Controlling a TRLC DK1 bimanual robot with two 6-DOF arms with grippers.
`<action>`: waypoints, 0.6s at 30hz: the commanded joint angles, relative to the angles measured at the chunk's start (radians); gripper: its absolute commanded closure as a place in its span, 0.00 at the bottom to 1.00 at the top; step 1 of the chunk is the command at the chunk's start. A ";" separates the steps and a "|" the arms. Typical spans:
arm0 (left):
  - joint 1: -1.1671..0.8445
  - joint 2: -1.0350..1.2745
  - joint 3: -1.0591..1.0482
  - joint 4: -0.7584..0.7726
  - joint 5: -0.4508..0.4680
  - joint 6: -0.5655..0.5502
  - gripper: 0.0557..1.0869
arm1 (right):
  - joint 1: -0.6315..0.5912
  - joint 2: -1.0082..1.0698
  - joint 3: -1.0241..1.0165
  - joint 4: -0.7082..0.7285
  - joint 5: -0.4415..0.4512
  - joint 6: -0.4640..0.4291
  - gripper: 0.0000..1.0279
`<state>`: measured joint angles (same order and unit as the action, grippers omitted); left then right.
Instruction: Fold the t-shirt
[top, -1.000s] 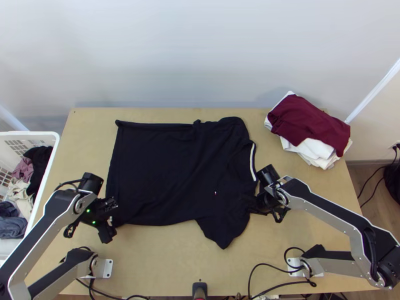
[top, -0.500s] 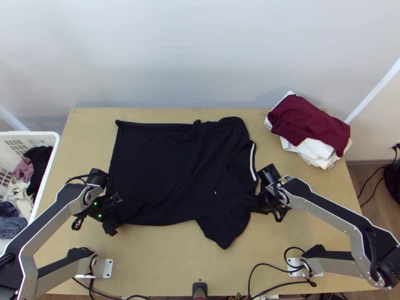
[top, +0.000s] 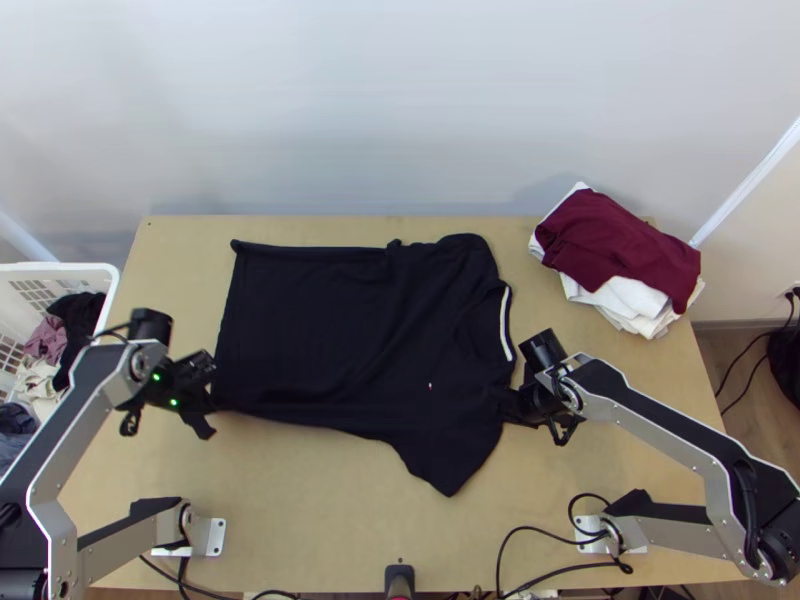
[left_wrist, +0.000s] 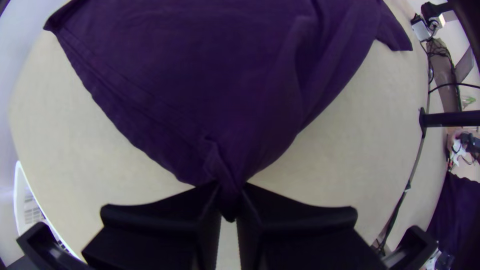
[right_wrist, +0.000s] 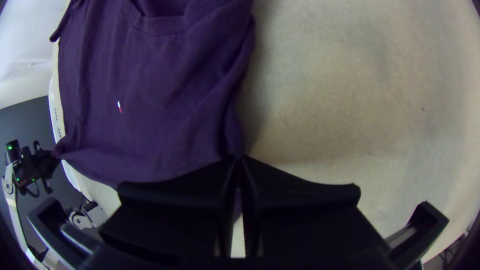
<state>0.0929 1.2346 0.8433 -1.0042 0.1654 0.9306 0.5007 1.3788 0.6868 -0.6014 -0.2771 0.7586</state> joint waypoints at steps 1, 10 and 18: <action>0.025 0.051 0.062 -0.028 0.010 0.070 0.83 | -0.004 0.009 -0.049 0.009 0.036 -0.001 0.97; 0.005 0.289 0.229 -0.036 0.103 -0.001 0.83 | -0.005 -0.004 -0.044 0.009 0.053 0.001 0.97; -0.010 0.290 0.450 0.029 0.238 -0.372 0.96 | -0.070 -0.199 0.074 0.078 0.058 -0.064 0.97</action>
<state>0.0883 1.5414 1.2266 -0.9962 0.3828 0.7044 0.4587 1.2495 0.6933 -0.5610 -0.2340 0.7292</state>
